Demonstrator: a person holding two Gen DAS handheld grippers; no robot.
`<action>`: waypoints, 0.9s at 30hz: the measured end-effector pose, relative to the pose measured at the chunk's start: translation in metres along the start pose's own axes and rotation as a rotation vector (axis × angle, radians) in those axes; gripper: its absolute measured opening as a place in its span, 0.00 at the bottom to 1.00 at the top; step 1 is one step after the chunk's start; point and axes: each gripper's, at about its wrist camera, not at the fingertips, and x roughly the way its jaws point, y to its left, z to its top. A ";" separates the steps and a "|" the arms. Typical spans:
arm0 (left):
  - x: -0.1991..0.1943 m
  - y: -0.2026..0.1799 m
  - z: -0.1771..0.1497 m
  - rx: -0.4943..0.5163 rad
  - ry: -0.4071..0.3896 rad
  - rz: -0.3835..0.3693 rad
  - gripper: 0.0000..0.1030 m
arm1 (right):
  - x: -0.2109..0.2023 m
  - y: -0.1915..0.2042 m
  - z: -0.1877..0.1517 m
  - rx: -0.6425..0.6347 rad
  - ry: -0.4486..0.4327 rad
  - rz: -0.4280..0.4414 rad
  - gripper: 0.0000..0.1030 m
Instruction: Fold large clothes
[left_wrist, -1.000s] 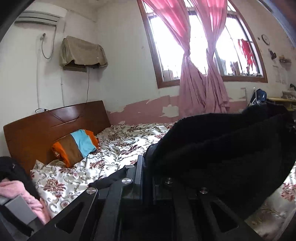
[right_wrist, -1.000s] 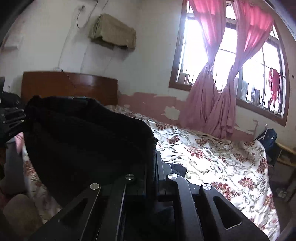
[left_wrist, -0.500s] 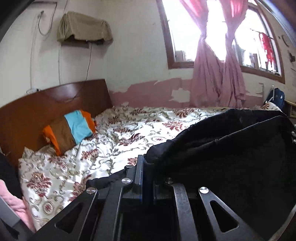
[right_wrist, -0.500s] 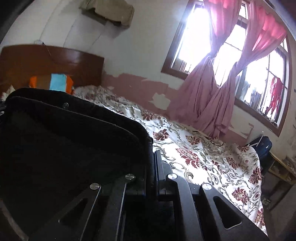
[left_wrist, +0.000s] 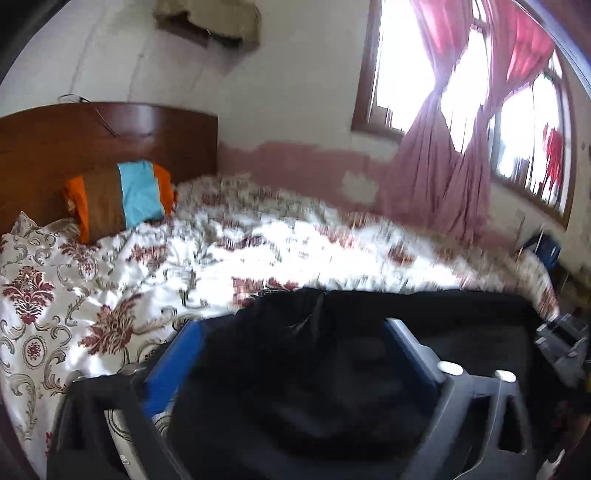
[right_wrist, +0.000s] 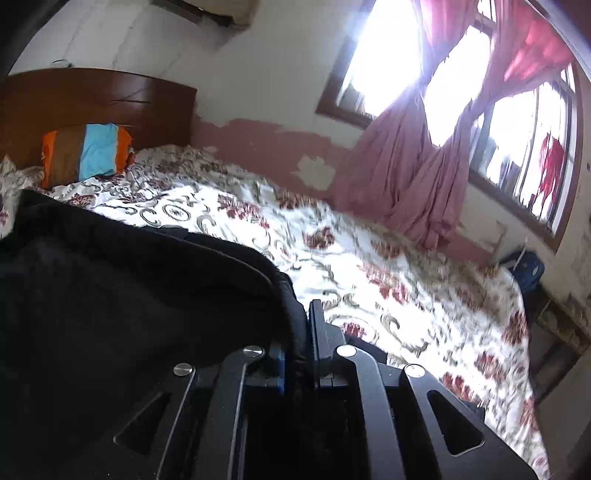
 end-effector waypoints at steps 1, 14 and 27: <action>-0.005 0.003 0.004 -0.014 -0.008 -0.022 0.98 | 0.002 -0.004 0.002 0.022 0.035 0.006 0.26; -0.066 0.009 -0.027 0.043 0.057 -0.012 0.99 | -0.066 -0.068 -0.040 0.148 0.005 0.327 0.82; -0.058 -0.027 -0.119 0.181 0.155 -0.101 0.99 | -0.068 -0.039 -0.153 0.055 -0.004 0.457 0.87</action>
